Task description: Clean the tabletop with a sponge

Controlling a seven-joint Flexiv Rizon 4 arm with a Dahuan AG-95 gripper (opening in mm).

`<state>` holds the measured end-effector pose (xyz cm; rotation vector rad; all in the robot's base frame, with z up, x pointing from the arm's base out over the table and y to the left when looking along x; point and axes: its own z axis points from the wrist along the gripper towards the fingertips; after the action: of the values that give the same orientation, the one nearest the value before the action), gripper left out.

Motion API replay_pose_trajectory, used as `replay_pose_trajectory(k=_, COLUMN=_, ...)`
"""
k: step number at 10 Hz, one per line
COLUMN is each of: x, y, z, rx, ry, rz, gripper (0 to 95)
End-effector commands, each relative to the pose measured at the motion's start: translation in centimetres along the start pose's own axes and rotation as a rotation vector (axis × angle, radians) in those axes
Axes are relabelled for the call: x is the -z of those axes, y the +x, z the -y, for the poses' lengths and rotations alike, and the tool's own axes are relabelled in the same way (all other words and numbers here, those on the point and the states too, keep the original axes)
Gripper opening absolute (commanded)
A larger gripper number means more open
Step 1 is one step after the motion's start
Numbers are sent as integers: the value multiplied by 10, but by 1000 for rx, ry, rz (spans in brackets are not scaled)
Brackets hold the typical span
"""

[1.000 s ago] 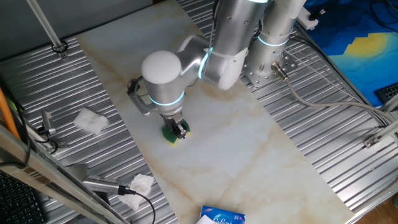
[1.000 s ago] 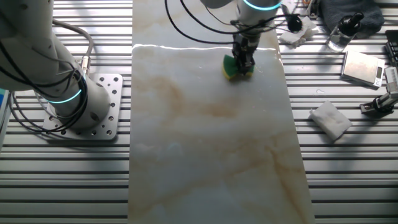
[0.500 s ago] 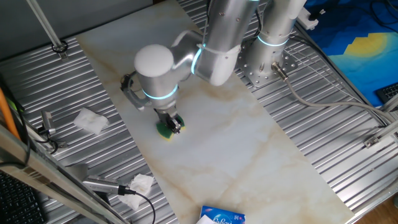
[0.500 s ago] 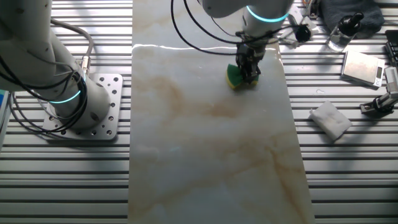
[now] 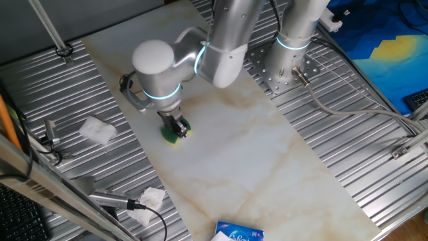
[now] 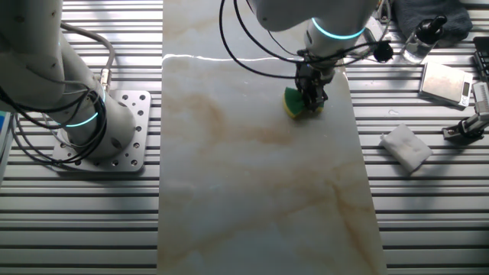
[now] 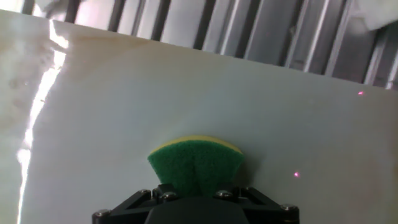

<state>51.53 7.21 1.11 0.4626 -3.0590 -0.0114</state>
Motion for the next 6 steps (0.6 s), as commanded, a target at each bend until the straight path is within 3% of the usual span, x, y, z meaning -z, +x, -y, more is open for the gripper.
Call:
replay_pose_trajectory(k=1, x=2, y=-2, z=10, rx=17, ry=-1, rz=0, gripper=380)
replay_pose_trajectory(k=6, x=0, y=-1, z=27, rx=51, ry=-6, rz=5, gripper=380)
